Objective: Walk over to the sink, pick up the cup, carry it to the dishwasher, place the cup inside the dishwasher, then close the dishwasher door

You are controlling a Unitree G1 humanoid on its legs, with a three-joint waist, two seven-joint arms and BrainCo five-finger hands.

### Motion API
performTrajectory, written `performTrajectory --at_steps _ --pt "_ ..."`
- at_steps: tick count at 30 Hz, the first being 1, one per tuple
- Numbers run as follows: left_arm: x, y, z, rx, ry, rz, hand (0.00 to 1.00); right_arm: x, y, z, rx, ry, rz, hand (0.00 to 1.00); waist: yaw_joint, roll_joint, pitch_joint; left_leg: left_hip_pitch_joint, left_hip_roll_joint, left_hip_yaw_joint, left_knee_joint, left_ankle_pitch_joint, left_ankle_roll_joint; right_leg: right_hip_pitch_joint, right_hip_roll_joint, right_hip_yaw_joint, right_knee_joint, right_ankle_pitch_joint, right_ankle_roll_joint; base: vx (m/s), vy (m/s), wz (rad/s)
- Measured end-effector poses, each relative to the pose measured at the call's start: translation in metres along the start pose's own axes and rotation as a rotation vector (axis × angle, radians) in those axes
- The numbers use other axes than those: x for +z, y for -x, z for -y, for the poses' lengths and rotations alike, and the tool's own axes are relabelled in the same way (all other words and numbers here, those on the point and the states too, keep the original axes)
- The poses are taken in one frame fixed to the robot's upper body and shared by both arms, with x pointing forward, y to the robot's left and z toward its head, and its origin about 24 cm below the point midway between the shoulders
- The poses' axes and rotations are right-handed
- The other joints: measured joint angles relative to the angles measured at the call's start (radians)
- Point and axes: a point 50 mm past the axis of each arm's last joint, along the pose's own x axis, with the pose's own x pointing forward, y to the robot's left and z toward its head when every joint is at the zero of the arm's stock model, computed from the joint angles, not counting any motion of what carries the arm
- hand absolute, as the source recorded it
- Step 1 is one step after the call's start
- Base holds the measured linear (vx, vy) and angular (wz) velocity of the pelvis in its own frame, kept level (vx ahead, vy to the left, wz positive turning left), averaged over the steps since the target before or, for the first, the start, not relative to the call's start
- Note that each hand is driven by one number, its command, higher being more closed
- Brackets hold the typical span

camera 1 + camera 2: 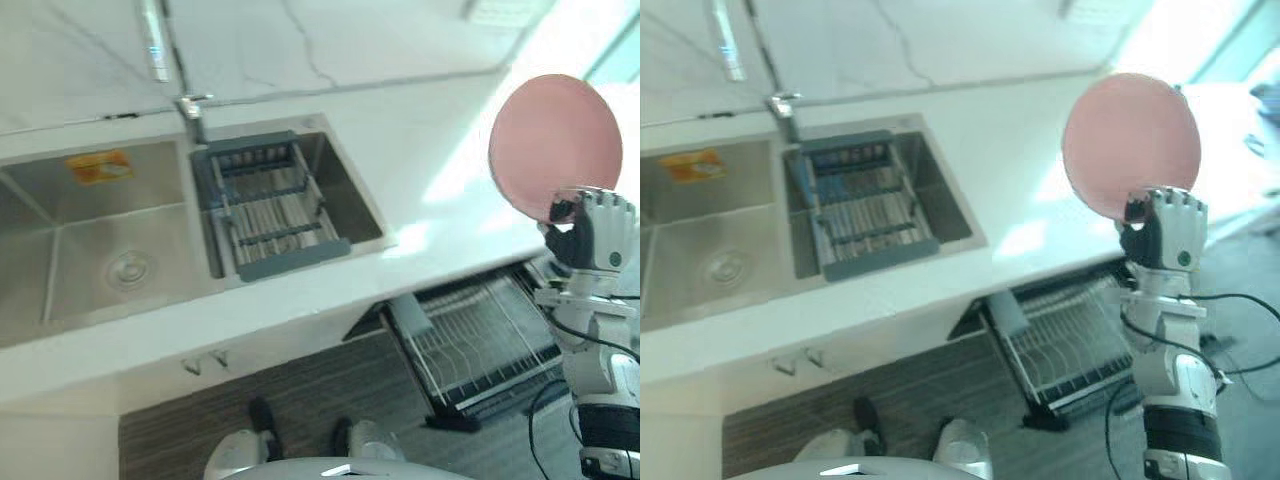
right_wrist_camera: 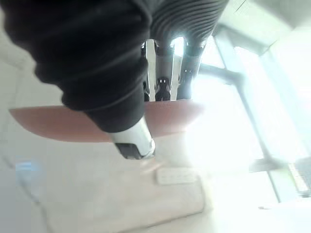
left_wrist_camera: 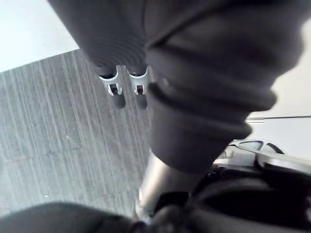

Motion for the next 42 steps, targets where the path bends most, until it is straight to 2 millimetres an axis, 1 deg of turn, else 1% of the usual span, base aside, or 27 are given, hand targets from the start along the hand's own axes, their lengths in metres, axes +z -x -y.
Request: performTrajectory --at_steps 2,3,4,5,6,7,8,9,10,12,14,16,18,21,22,23,24,25,26,27,29,31,35,37,39,40,42 --pt "-0.002 0.0 -0.001 0.001 0.008 -0.007 0.0 -0.006 0.009 0.003 0.005 0.011 -0.039 1.0 -0.011 -0.002 0.002 0.001 0.027 0.05 0.0 0.002 0.003 -0.003 -0.043 -0.074 0.129 -0.05 -0.014 -0.12 -0.079 -0.43" --pt "-0.004 0.0 -0.002 0.003 0.015 -0.009 0.0 -0.007 0.013 0.002 0.005 -0.006 -0.063 1.0 -0.014 -0.004 0.001 -0.001 0.041 0.064 0.001 0.002 0.003 0.003 -0.057 -0.093 0.179 -0.073 -0.009 -0.1 -0.12 -0.49" --pt "-0.005 0.001 -0.005 0.011 0.034 -0.009 0.0 -0.007 0.016 0.0 0.006 -0.03 -0.086 1.0 -0.015 -0.015 -0.009 -0.016 0.057 0.083 0.001 0.002 0.002 0.007 -0.066 -0.092 0.203 -0.087 0.006 -0.04 -0.163 -0.57" --pt "-0.008 0.002 -0.009 0.022 0.046 -0.015 0.0 -0.007 0.019 -0.002 0.003 -0.051 -0.106 1.0 -0.015 -0.042 -0.021 -0.04 0.063 0.099 0.008 0.005 -0.001 0.024 -0.073 -0.086 0.143 -0.024 0.016 -0.02 -0.17 -0.55" --pt "-0.007 0.002 -0.011 0.026 0.053 -0.013 0.0 -0.007 0.02 -0.001 -0.001 -0.06 -0.113 1.0 -0.013 -0.054 -0.023 -0.056 0.066 0.105 0.02 0.007 -0.01 0.027 -0.062 -0.079 0.09 -0.024 0.052 0.01 -0.228 -0.44" --pt "-0.005 0.002 -0.011 0.027 0.063 -0.009 0.0 -0.008 0.019 -0.001 -0.007 -0.066 -0.121 1.0 -0.009 -0.054 -0.023 -0.079 0.078 0.104 0.045 0.012 -0.025 0.032 -0.035 -0.08 0.038 -0.024 0.054 -0.01 -0.198 -0.53" --pt "-0.004 0.001 -0.008 0.018 0.091 0.002 0.0 -0.008 0.019 0.0 -0.017 -0.078 -0.132 1.0 0.008 -0.053 -0.023 -0.099 0.099 0.107 0.071 0.019 -0.041 0.047 0.002 -0.08 -0.048 -0.02 0.062 -0.02 -0.254 -0.91" --pt "-0.003 0.001 -0.009 0.015 0.118 0.011 0.0 -0.008 0.021 -0.002 -0.015 -0.09 -0.144 1.0 0.029 -0.067 -0.022 -0.1 0.119 0.132 0.097 0.032 -0.049 0.101 0.042 -0.057 -0.191 -0.01 0.077 -0.04 -0.215 -1.13" --pt "-0.003 0.002 -0.014 0.03 0.129 0.017 0.0 -0.007 0.024 -0.004 -0.016 -0.113 -0.157 1.0 0.034 -0.088 -0.024 -0.101 0.124 0.165 0.128 0.019 -0.05 0.146 0.062 -0.049 -0.32 0.007 0.102 -0.05 -0.198 -0.96" --pt "-0.003 0.001 -0.013 0.049 0.146 0.015 0.0 -0.005 0.027 -0.005 -0.02 -0.148 -0.175 1.0 0.032 -0.079 -0.023 -0.104 0.15 0.202 0.15 0.001 -0.066 0.16 0.092 -0.011 -0.41 0.056 0.094 -0.1 -0.107 -0.7" --pt "-0.006 0.001 -0.012 0.061 0.162 0.007 0.0 -0.008 0.036 -0.008 -0.003 -0.156 -0.214 1.0 0.02 -0.07 -0.026 -0.102 0.149 0.217 0.135 0.014 -0.066 0.142 0.094 0.004 -0.414 0.059 0.091 -0.07 -0.027 -0.37" --pt "-0.01 0.001 -0.011 0.068 0.201 0.001 0.0 -0.01 0.054 -0.013 0.04 -0.159 -0.269 1.0 0.009 -0.065 -0.026 -0.098 0.142 0.216 0.117 0.031 -0.058 0.14 0.096 0.005 -0.41 0.063 0.091 0.0 -0.005 -0.02" --pt "-0.011 0.001 -0.01 0.071 0.233 0.005 0.0 -0.008 0.06 -0.017 0.044 -0.176 -0.297 1.0 0.009 -0.06 -0.023 -0.098 0.139 0.215 0.118 0.032 -0.057 0.141 0.094 0.006 -0.411 0.066 0.093 0.0 0.0 0.0" --pt "-0.008 0.001 -0.005 0.065 0.252 0.02 0.0 -0.005 0.062 -0.022 0.059 -0.192 -0.329 1.0 0.023 -0.04 -0.008 -0.098 0.134 0.205 0.136 0.023 -0.051 0.144 0.086 0.009 -0.411 0.07 0.098 0.01 0.035 0.0" --pt "-0.007 0.001 -0.004 0.061 0.255 0.025 0.0 -0.004 0.062 -0.024 0.066 -0.198 -0.332 1.0 0.028 -0.035 -0.002 -0.1 0.134 0.188 0.149 0.017 -0.052 0.147 0.085 0.015 -0.411 0.072 0.099 -0.01 0.044 -0.21" --pt "-0.007 0.001 -0.002 0.054 0.267 0.04 0.0 0.0 0.06 -0.029 0.084 -0.214 -0.328 1.0 0.042 -0.025 0.009 -0.105 0.13 0.092 0.188 0.003 -0.066 0.148 0.081 0.039 -0.41 0.077 0.1 -0.01 0.026 -0.42" --pt "-0.006 0.001 0.001 0.041 0.283 0.052 0.0 0.003 0.057 -0.035 0.106 -0.219 -0.317 1.0 0.054 -0.011 0.018 -0.117 0.125 -0.049 0.224 -0.006 -0.08 0.147 0.077 0.068 -0.41 0.086 0.103 -0.02 0.031 -0.58" --pt "-0.007 0.0 0.005 0.028 0.298 0.056 0.0 0.005 0.055 -0.039 0.116 -0.223 -0.31 1.0 0.061 0.001 0.023 -0.119 0.124 -0.113 0.237 -0.018 -0.094 0.145 0.076 0.088 -0.409 0.092 0.105 -0.03 0.054 -0.82" --pt "-0.012 -0.001 0.013 0.007 0.323 0.053 0.0 0.011 0.052 -0.048 0.142 -0.241 -0.299 1.0 0.074 0.022 0.026 -0.113 0.124 -0.206 0.247 -0.052 -0.128 0.136 0.079 0.126 -0.411 0.103 0.11 -0.05 0.111 -0.92" --pt "-0.014 -0.002 0.018 -0.008 0.35 0.057 0.0 0.017 0.054 -0.058 0.186 -0.262 -0.294 1.0 0.081 0.042 0.03 -0.099 0.12 -0.213 0.248 -0.072 -0.145 0.131 0.073 0.161 -0.413 0.107 0.114 -0.06 0.124 -0.87" --pt "-0.014 -0.002 0.018 -0.012 0.361 0.07 0.0 0.024 0.064 -0.072 0.287 -0.26 -0.286 1.0 0.081 0.047 0.031 -0.095 0.104 -0.197 0.25 -0.086 -0.139 0.124 0.052 0.173 -0.418 0.115 0.122 -0.08 0.128 -0.37" --pt "-0.014 -0.002 0.018 -0.013 0.359 0.083 0.0 0.026 0.07 -0.078 0.335 -0.247 -0.286 1.0 0.082 0.045 0.032 -0.099 0.083 -0.202 0.249 -0.1 -0.147 0.123 0.034 0.174 -0.432 0.122 0.134 -0.07 0.112 -0.05" --pt "-0.014 -0.002 0.014 -0.024 0.351 0.09 0.0 0.03 0.068 -0.083 0.352 -0.242 -0.285 1.0 0.091 0.031 0.04 -0.112 0.023 -0.292 0.222 -0.108 -0.131 0.122 0.002 0.132 -0.444 0.13 0.138 -0.01 0.083 0.14" --pt "-0.008 -0.002 0.01 -0.033 0.334 0.105 0.0 0.025 0.072 -0.091 0.39 -0.219 -0.323 1.0 0.1 0.015 0.049 -0.136 0.002 -0.335 0.214 -0.088 -0.116 0.114 -0.011 0.094 -0.441 0.135 0.152 0.06 0.037 0.42" --pt "-0.004 -0.001 0.008 -0.029 0.322 0.117 0.0 0.021 0.073 -0.099 0.419 -0.197 -0.356 1.0 0.108 0.012 0.057 -0.154 -0.008 -0.354 0.204 -0.067 -0.096 0.106 -0.017 0.073 -0.438 0.144 0.17 0.09 0.019 0.43" --pt "0.001 -0.001 0.008 -0.029 0.311 0.133 0.0 0.021 0.07 -0.106 0.444 -0.179 -0.373 1.0 0.12 0.012 0.079 -0.166 -0.016 -0.369 0.205 -0.058 -0.084 0.104 -0.021 0.055 -0.438 0.145 0.172 0.08 0.015 0.39" --pt "0.005 -0.001 0.009 -0.03 0.305 0.148 0.0 0.024 0.061 -0.113 0.446 -0.183 -0.383 1.0 0.131 0.015 0.105 -0.172 -0.02 -0.385 0.205 -0.056 -0.081 0.105 -0.023 0.046 -0.437 0.145 0.173 0.05 0.012 0.24"
